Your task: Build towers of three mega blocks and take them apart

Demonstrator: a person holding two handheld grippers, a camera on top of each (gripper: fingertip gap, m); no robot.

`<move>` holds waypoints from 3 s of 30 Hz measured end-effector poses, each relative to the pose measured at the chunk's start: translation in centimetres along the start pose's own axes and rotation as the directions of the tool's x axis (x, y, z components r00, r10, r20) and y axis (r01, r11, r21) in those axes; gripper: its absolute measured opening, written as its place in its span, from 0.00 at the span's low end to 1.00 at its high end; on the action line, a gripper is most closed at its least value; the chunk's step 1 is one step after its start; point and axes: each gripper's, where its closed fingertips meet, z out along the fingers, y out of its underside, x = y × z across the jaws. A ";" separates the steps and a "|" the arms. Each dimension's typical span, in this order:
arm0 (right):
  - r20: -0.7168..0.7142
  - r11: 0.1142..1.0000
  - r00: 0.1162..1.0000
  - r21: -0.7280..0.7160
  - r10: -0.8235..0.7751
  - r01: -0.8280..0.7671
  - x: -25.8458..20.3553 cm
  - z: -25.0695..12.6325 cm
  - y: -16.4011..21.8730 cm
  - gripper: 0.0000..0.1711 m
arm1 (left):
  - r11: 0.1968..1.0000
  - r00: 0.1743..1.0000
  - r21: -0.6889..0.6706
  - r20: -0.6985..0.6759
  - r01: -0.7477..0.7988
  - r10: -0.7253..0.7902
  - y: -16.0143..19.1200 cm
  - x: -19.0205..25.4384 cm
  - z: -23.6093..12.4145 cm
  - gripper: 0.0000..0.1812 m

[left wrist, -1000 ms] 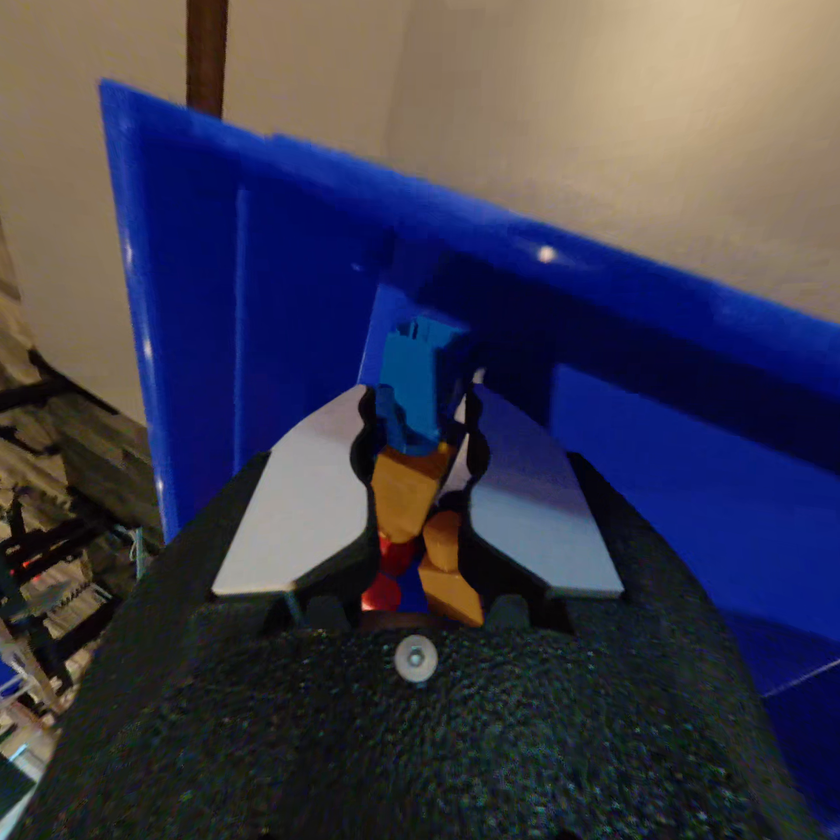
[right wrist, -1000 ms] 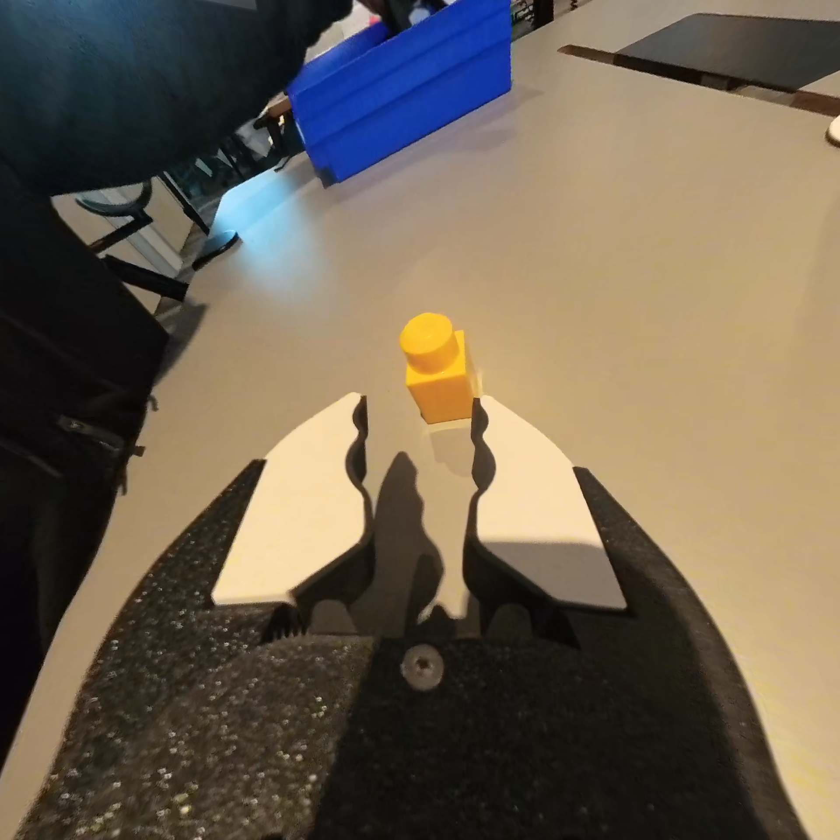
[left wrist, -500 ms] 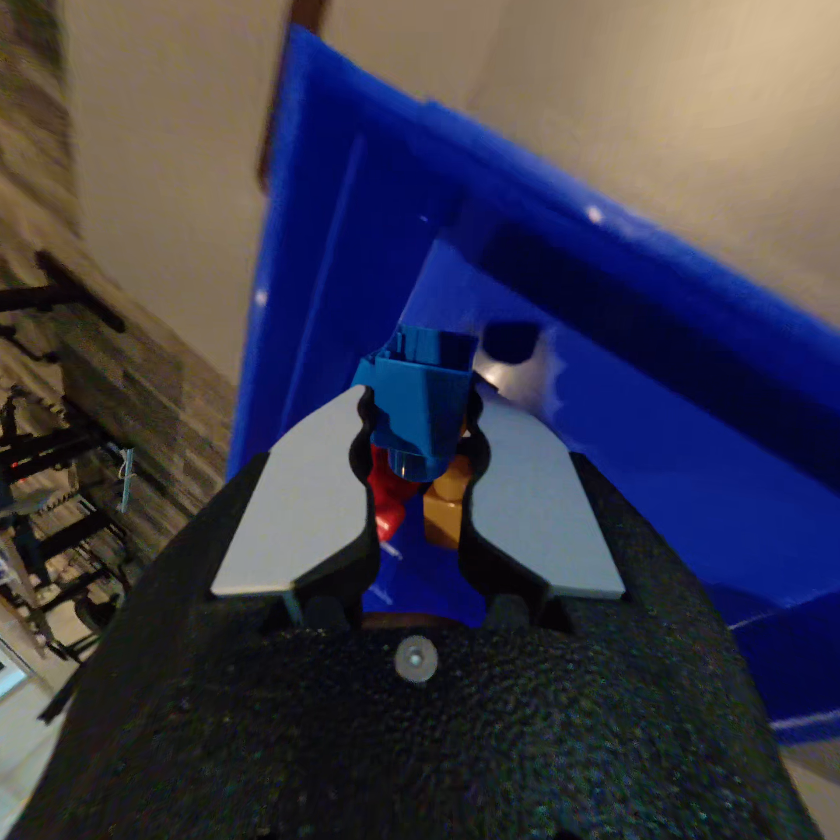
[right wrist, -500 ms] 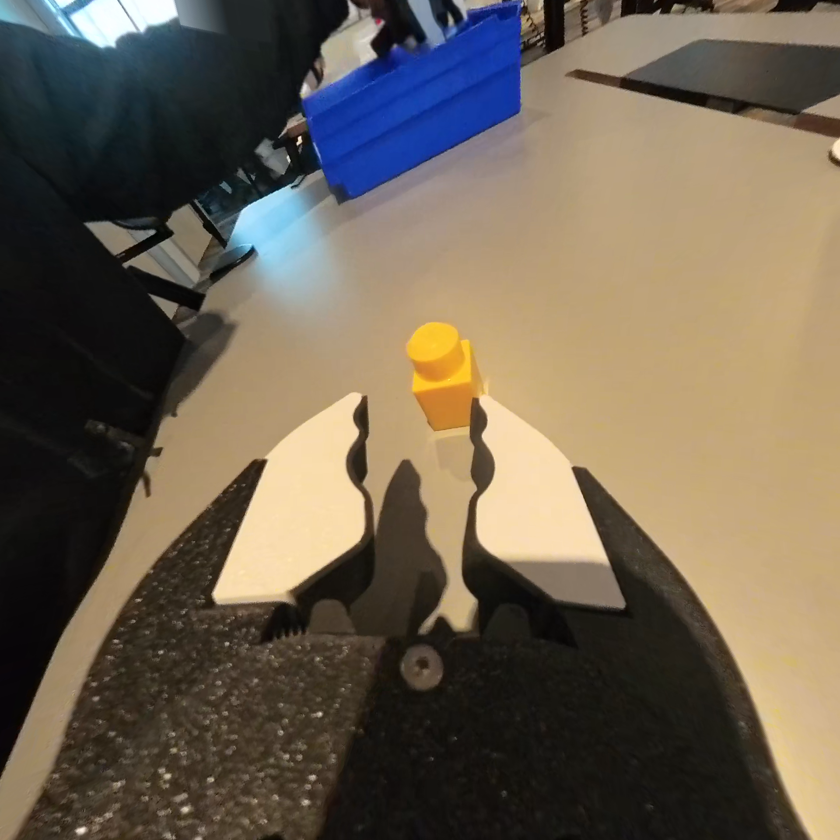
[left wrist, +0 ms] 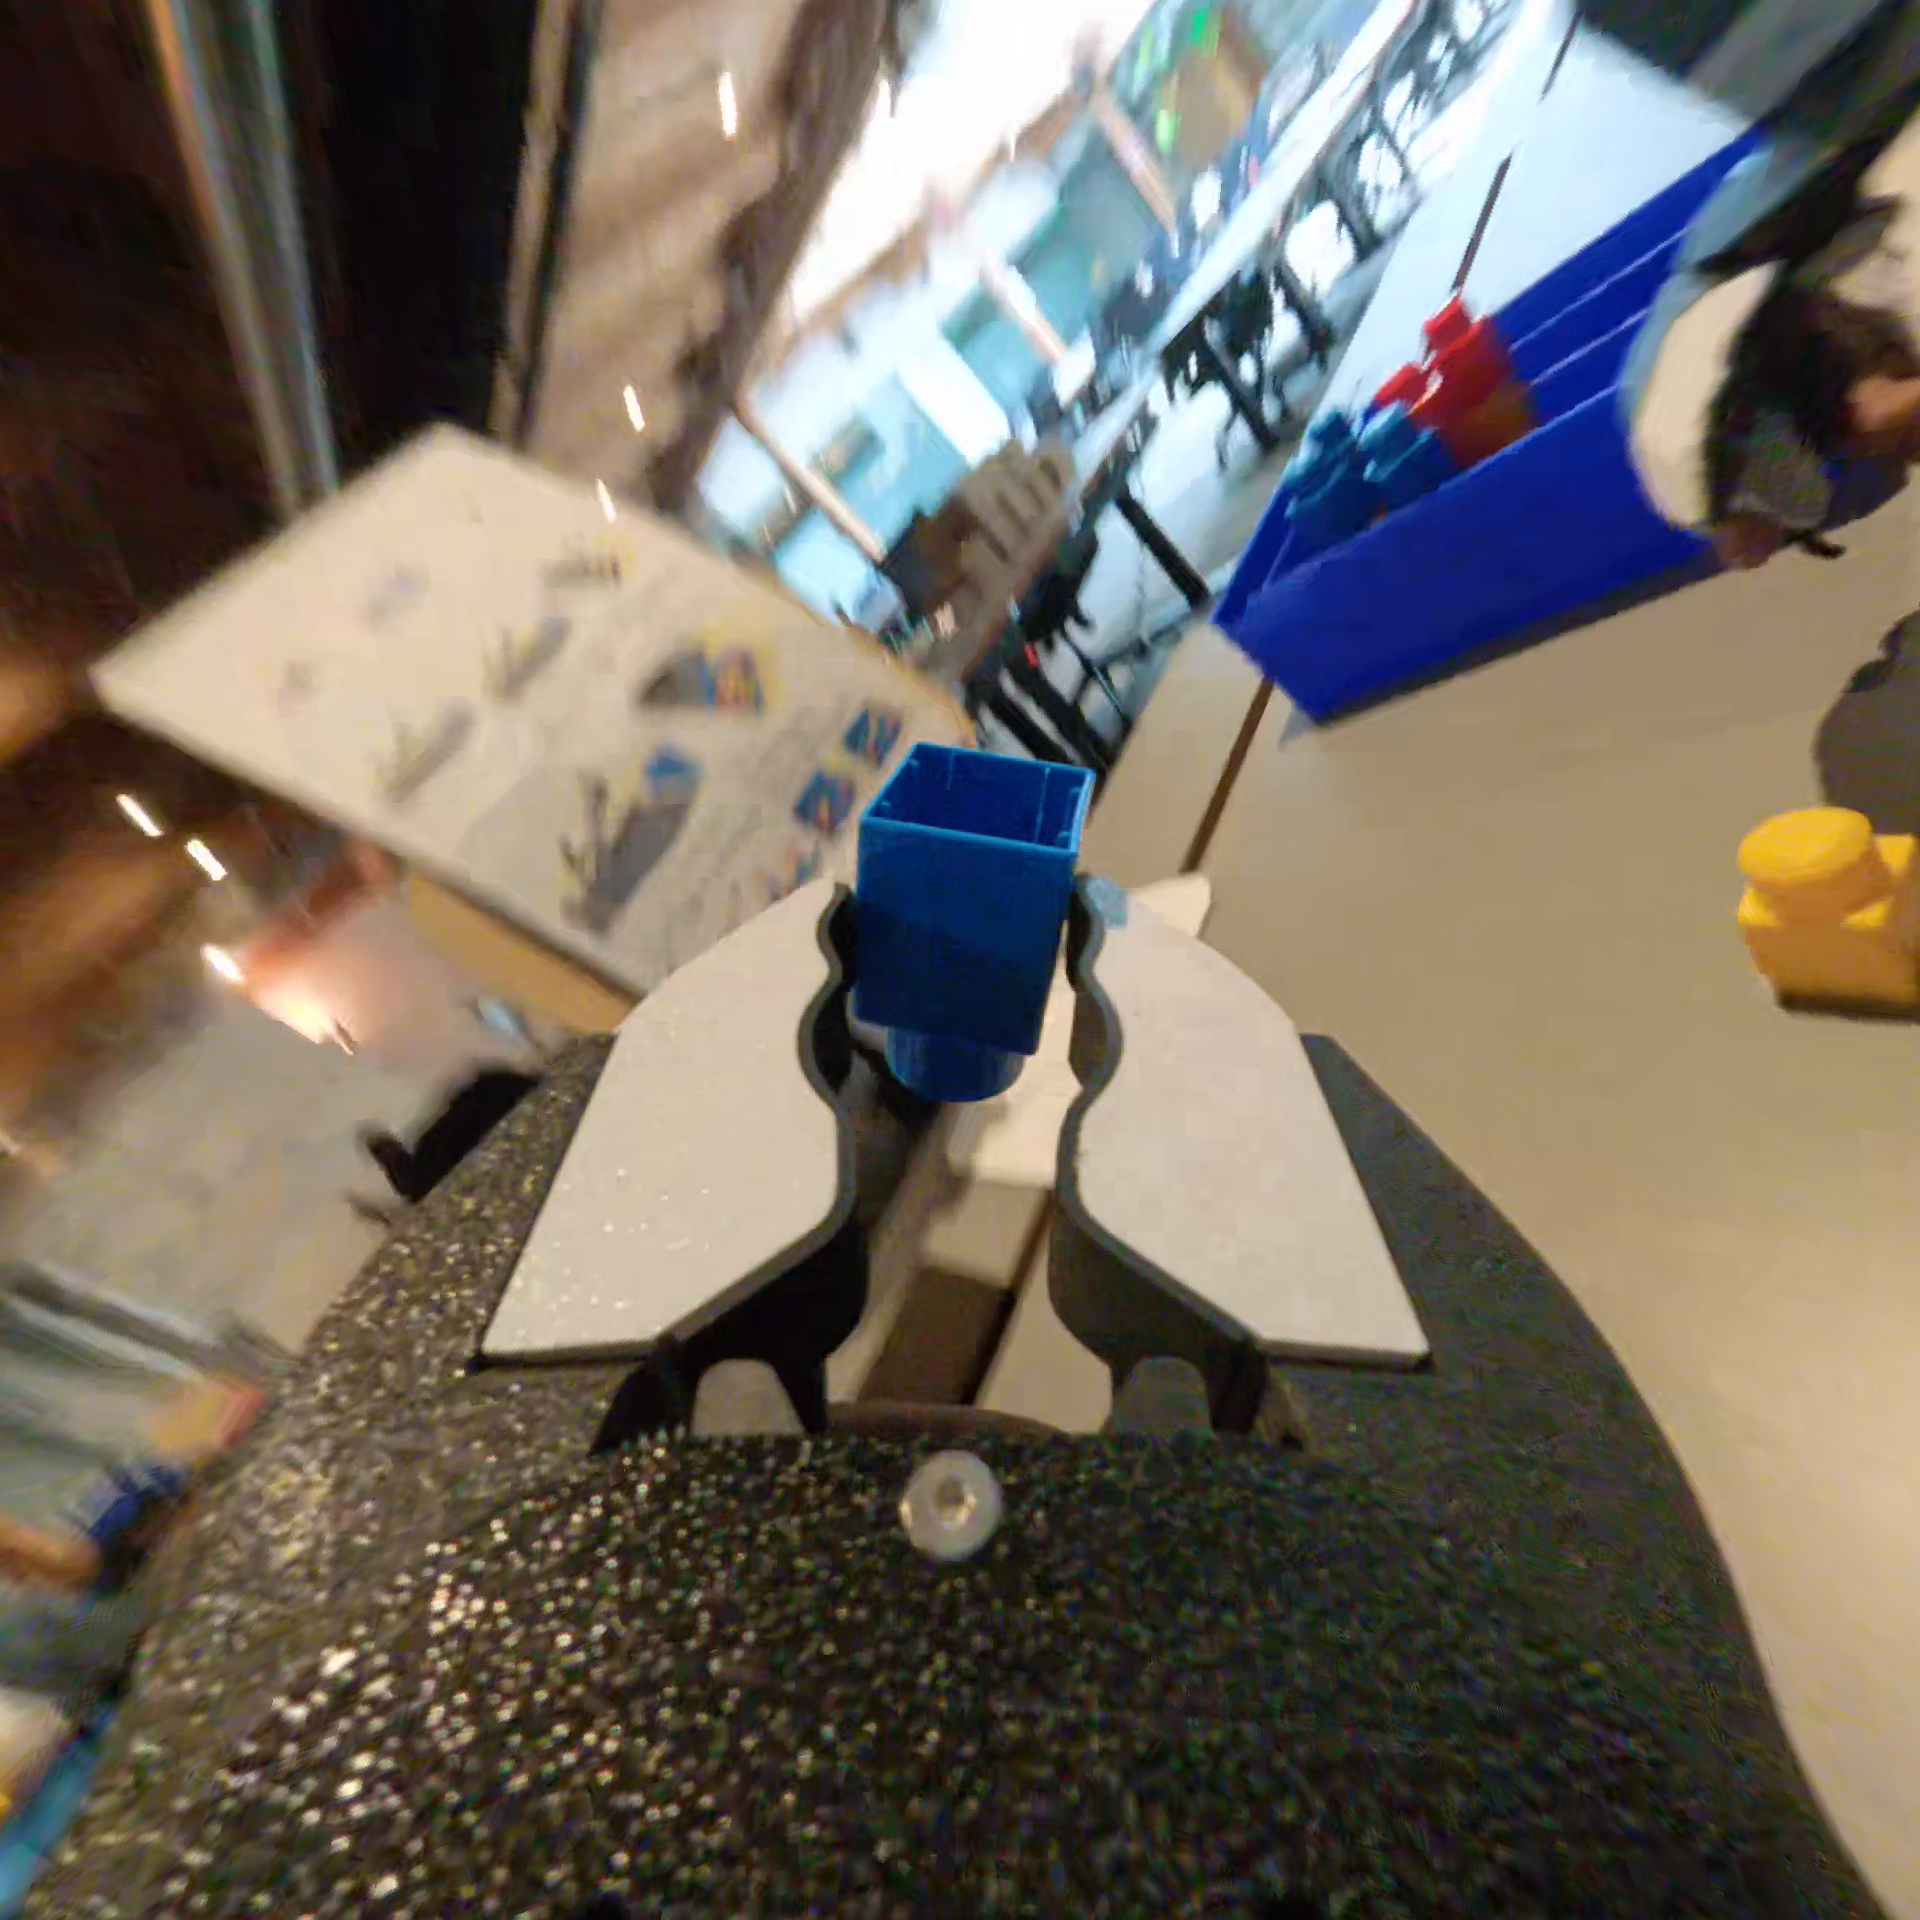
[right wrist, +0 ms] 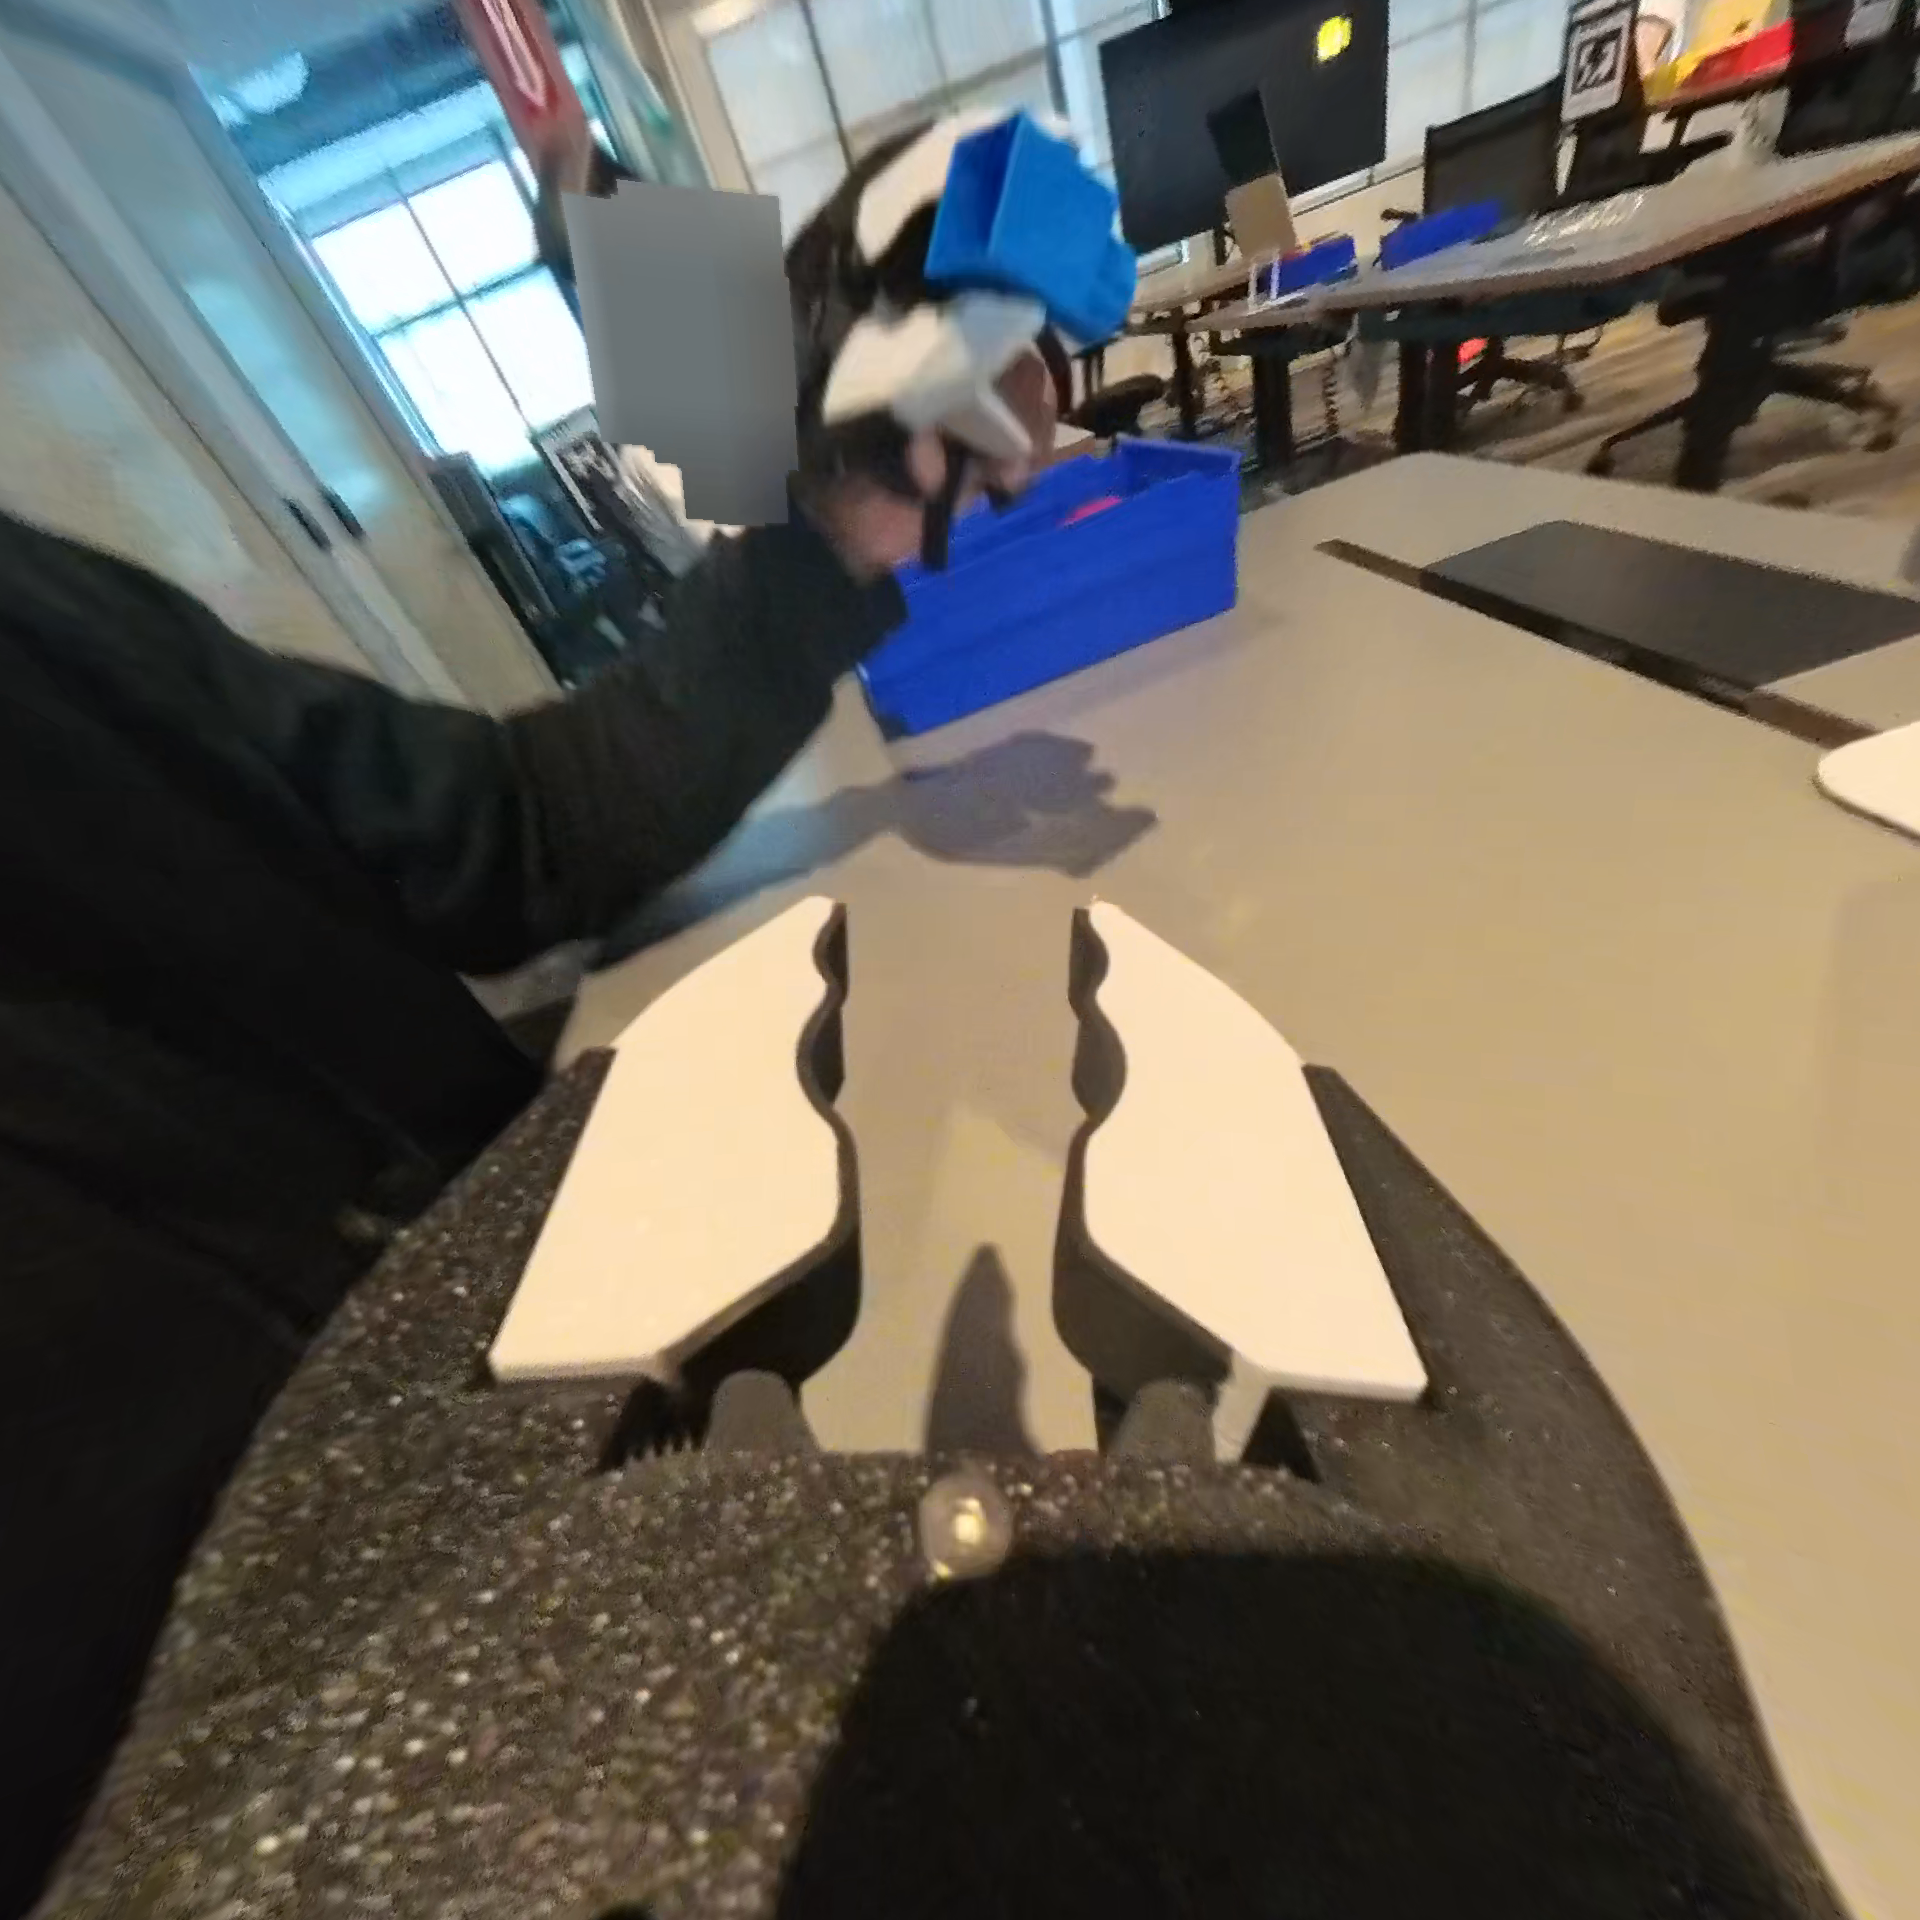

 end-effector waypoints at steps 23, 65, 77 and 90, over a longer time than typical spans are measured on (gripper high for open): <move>0.329 0.837 0.778 -0.089 0.536 -0.539 0.2 4.9 -0.7 0.24 | 0.531 0.508 -0.005 0.286 -0.847 0.813 -3.6 14.9 5.7 0.21; -0.059 0.993 0.998 0.115 -0.032 0.039 4.1 2.2 -2.0 0.20 | 0.753 0.732 0.002 -0.234 0.658 -0.639 -1.1 13.8 7.3 0.31; -0.082 0.964 0.963 0.044 -0.258 0.262 2.4 3.9 -0.3 0.20 | 0.468 0.412 -0.037 -0.416 0.883 -0.811 -3.2 15.7 7.5 0.19; -0.042 0.968 0.972 -0.106 -0.231 0.226 3.2 2.0 3.9 0.27 | 0.748 0.522 -0.129 -0.639 0.651 -0.565 0.6 20.7 8.0 0.19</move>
